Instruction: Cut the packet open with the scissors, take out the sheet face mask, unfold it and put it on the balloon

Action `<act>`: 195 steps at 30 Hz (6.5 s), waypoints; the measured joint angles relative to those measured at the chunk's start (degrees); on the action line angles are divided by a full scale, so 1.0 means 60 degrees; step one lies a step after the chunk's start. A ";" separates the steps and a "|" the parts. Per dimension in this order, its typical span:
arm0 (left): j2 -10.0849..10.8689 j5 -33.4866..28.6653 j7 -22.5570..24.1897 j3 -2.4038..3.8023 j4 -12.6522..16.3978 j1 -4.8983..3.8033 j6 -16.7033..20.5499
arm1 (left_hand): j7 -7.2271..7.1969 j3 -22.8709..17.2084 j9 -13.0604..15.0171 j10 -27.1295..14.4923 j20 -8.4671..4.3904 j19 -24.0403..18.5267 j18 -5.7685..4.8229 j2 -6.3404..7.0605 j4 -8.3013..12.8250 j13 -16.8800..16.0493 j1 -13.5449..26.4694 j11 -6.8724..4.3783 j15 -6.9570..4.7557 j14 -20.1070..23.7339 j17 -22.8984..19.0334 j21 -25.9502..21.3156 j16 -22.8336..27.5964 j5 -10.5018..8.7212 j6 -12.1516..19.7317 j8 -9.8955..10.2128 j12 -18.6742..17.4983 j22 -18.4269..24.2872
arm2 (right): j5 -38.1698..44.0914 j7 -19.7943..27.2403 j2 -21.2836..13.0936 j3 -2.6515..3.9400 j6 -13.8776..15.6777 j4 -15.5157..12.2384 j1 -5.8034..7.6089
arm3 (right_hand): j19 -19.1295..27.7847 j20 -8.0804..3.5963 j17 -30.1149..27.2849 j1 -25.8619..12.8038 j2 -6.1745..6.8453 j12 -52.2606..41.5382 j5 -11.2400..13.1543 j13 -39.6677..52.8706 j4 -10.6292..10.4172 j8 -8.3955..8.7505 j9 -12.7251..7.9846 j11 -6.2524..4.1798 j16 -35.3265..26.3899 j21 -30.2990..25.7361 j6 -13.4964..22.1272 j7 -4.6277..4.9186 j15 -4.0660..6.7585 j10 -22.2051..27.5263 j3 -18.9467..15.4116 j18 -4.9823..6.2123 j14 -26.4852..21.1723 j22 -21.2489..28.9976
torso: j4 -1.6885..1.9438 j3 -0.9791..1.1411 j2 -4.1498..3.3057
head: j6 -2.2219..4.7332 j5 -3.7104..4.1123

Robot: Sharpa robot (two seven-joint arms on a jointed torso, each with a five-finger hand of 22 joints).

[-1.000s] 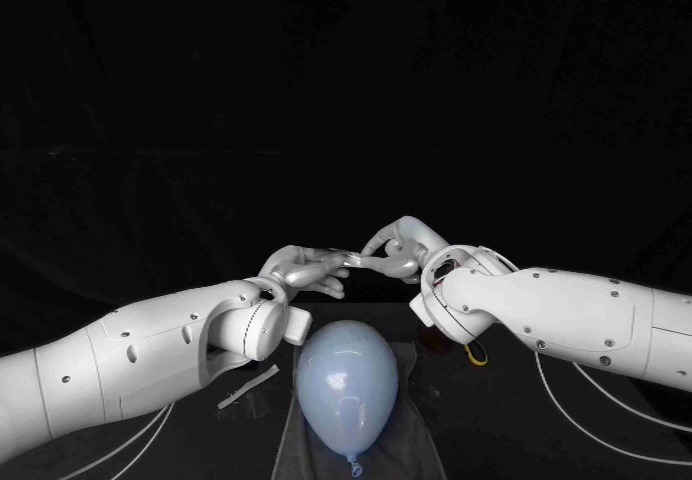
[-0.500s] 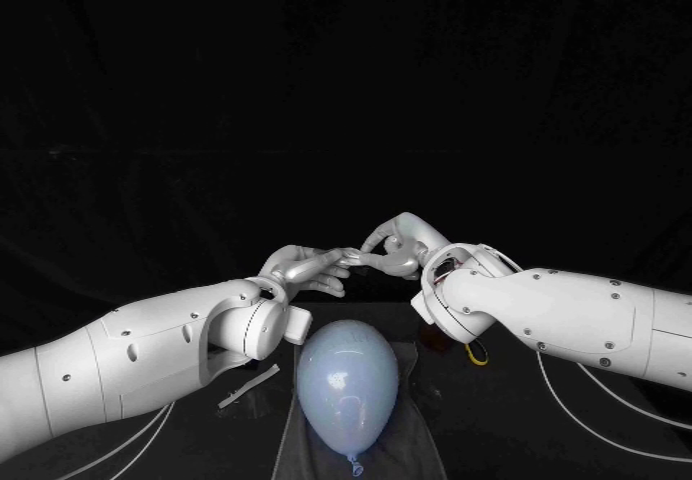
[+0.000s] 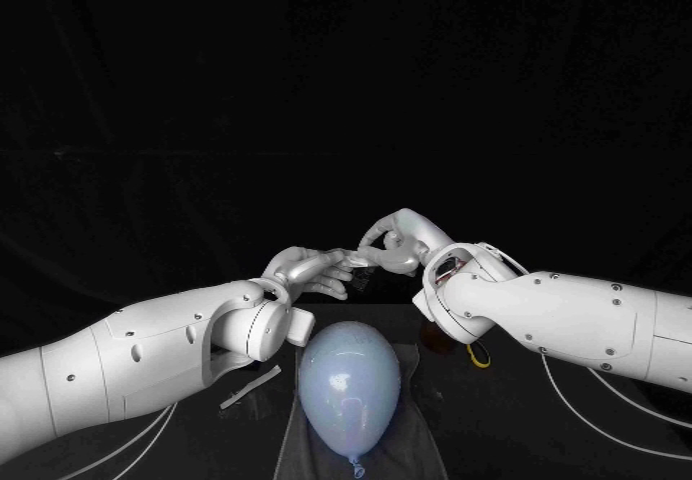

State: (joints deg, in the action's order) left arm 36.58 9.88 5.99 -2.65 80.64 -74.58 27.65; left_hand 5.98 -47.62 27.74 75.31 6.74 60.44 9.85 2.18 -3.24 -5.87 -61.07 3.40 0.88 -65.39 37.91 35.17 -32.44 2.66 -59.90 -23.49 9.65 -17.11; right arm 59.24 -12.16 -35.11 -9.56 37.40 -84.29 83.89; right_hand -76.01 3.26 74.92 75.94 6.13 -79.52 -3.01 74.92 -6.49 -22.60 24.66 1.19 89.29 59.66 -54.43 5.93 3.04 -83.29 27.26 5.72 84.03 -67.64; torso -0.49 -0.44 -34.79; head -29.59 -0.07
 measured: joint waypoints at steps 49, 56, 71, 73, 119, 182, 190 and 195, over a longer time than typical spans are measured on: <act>0.0079 0.1273 -0.0678 0.0000 0.0241 0.0002 -0.0075 | -0.0193 -0.1380 0.0571 0.0473 -0.0285 -0.0301 -0.0008 0.0005 0.1229 -0.0303 0.1850 -0.0212 -0.0227 -0.0421 0.0123 0.1561 -0.0368 0.0029 -0.0285 -0.0450 0.0202 -0.1113 | 0.6146 0.0254 -0.0809 -0.0001 -0.1885 -0.1062 -0.0167 | -0.0824 0.0041 0.0005 0.0206 -0.0349 -0.1714 -0.0084 0.0005 0.1146 0.0150 -0.0225 0.0042 0.0051 0.1690 -0.0562 -0.0049 -0.0130 -0.0125 0.1021 -0.0021 -0.0001 -0.1214 | 0.0015 -0.0005 -0.0005 | -0.0170 -0.0125; 0.0120 0.1542 -0.0725 -0.0003 0.0316 0.0002 -0.0147 | -0.0192 -0.1380 0.0582 0.0474 -0.0319 -0.0336 -0.0016 0.0004 0.1229 -0.0303 0.1849 -0.0212 -0.0213 -0.0434 0.0123 0.1598 -0.0368 0.0032 -0.0284 -0.0464 0.0202 -0.1128 | 0.6219 0.0041 -0.0791 0.0002 -0.1864 -0.1023 -0.0181 | -0.0823 0.0041 0.0004 0.0146 -0.0408 -0.1712 -0.0047 0.0003 0.1146 0.0161 -0.0232 0.0042 0.0085 0.1688 -0.0550 -0.0061 -0.0130 -0.0123 0.1103 -0.0023 -0.0001 -0.1212 | 0.0010 -0.0005 -0.0006 | -0.0208 -0.0069; 0.0127 0.2171 -0.0753 0.0002 0.0312 -0.0004 -0.0298 | -0.0192 -0.1378 0.0598 0.0473 -0.0318 -0.0336 -0.0029 0.0000 0.1231 -0.0310 0.1843 -0.0212 -0.0237 -0.0407 0.0119 0.1598 -0.0367 0.0067 -0.0282 -0.0468 0.0201 -0.1139 | 0.6006 -0.0122 -0.0878 0.0002 -0.1747 -0.1080 -0.0191 | -0.0820 0.0042 -0.0002 -0.0330 -0.0447 -0.1681 -0.0010 0.0000 0.0910 0.0236 -0.0279 0.0027 0.0078 0.1687 -0.0520 -0.0087 -0.0131 -0.0108 0.1330 -0.0080 -0.0002 -0.1219 | -0.0003 0.0001 0.0000 | -0.0211 -0.0048; 0.0126 0.2233 -0.0755 0.0002 0.0312 -0.0004 -0.0309 | -0.0191 -0.1378 0.0601 0.0473 -0.0318 -0.0336 -0.0031 -0.0001 0.1231 -0.0310 0.1842 -0.0212 -0.0246 -0.0398 0.0119 0.1598 -0.0367 0.0067 -0.0282 -0.0468 0.0201 -0.1139 | 0.5925 -0.0134 -0.0895 0.0002 -0.1749 -0.1104 -0.0191 | -0.0820 0.0043 -0.0001 -0.0585 -0.0399 -0.1705 -0.0039 0.0002 0.0738 0.0247 -0.0285 0.0027 0.0077 0.1687 -0.0508 -0.0097 -0.0131 -0.0107 0.1317 -0.0080 -0.0002 -0.1219 | -0.0003 0.0001 0.0000 | -0.0211 -0.0048; 0.0187 0.2607 -0.0840 -0.0010 0.0553 0.0005 -0.0503 | -0.0235 -0.1352 0.0723 0.0539 -0.0368 -0.0524 -0.0006 -0.0124 0.1258 -0.0383 0.1947 -0.0209 -0.0250 -0.0469 0.0137 0.1999 -0.0399 0.0478 -0.0325 -0.0567 0.0240 -0.1419 | 0.6129 -0.0992 -0.0627 0.0036 -0.2287 -0.0884 -0.0178 | -0.0674 0.0186 0.0005 -0.0972 0.0968 -0.1450 -0.0016 0.0005 0.0958 0.0889 -0.0578 0.0236 0.0085 0.1136 -0.0028 0.0312 -0.0294 -0.0102 0.1054 -0.0090 -0.0014 -0.1218 | -0.0001 -0.0003 -0.0004 | -0.0216 0.0087; 0.0246 0.2552 -0.0329 -0.0065 0.0776 0.0063 -0.0833 | -0.0214 -0.1354 0.1239 0.0539 -0.0285 -0.0915 -0.0105 -0.0162 0.1255 -0.0425 0.2184 -0.0210 -0.0248 -0.0356 0.0138 0.2274 -0.0396 0.0641 -0.0302 -0.0851 0.0240 -0.1635 | 0.6009 -0.1188 -0.0253 0.0084 -0.3309 -0.0565 -0.0114 | -0.0616 0.0384 -0.0002 -0.0378 0.0840 -0.1305 0.0009 -0.0001 0.0406 0.1701 -0.1069 0.0484 0.0085 0.0903 -0.0089 0.0426 -0.0508 -0.0119 0.0149 -0.0096 -0.0002 -0.1218 | 0.0003 -0.0005 0.0001 | -0.0364 0.0248; 0.0244 0.2553 -0.0323 -0.0080 0.0794 0.0080 -0.0861 | -0.0218 -0.1353 0.1237 0.0539 -0.0285 -0.0915 -0.0108 -0.0164 0.1256 -0.0433 0.2182 -0.0210 -0.0257 -0.0339 0.0148 0.2305 -0.0396 0.0672 -0.0305 -0.0905 0.0240 -0.1646 | 0.6044 -0.1319 -0.0234 0.0102 -0.3643 -0.0594 -0.0092 | -0.0615 0.0384 0.0003 -0.0456 0.0929 -0.1303 0.0008 0.0004 0.0398 0.1640 -0.1063 0.0425 0.0084 0.0900 -0.0358 0.0330 -0.0502 -0.0135 -0.0084 -0.0098 -0.0006 -0.1219 | 0.0005 -0.0005 -0.0002 | -0.0391 0.0280; 0.0241 0.2554 -0.0292 -0.0081 0.0822 0.0083 -0.0886 | -0.0216 -0.1352 0.1239 0.0539 -0.0285 -0.0914 -0.0033 -0.0164 0.1257 -0.0433 0.2182 -0.0210 -0.0245 -0.0327 0.0148 0.2305 -0.0396 0.0697 -0.0304 -0.0905 0.0240 -0.1646 | 0.6314 -0.1435 -0.0207 0.0100 -0.3785 -0.0607 -0.0090 | -0.0703 0.0295 0.0005 -0.0161 0.1022 -0.1427 0.0008 0.0005 0.0481 0.1285 -0.0914 0.0209 0.0079 0.0903 -0.0908 0.0123 -0.0328 -0.0123 -0.0268 -0.0098 0.0005 -0.1217 | 0.0005 -0.0005 -0.0003 | -0.0413 0.0302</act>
State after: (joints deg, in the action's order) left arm 38.03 25.20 4.24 -3.14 85.57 -74.09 22.34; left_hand 4.69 -55.73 35.17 78.55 5.03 54.96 9.65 1.19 4.30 -8.47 -47.98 2.14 -0.59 -67.35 38.79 49.00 -34.82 6.84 -61.72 -28.92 11.09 -26.99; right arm 97.13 -20.77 -36.36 -8.96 14.69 -87.93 83.35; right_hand -80.23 5.03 74.95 74.98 12.27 -88.08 -2.96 74.95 -3.60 -14.89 19.18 2.44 89.76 65.07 -59.88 6.66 1.07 -84.03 25.65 5.14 84.06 -74.94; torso -0.47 -0.47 -34.80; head -32.07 1.75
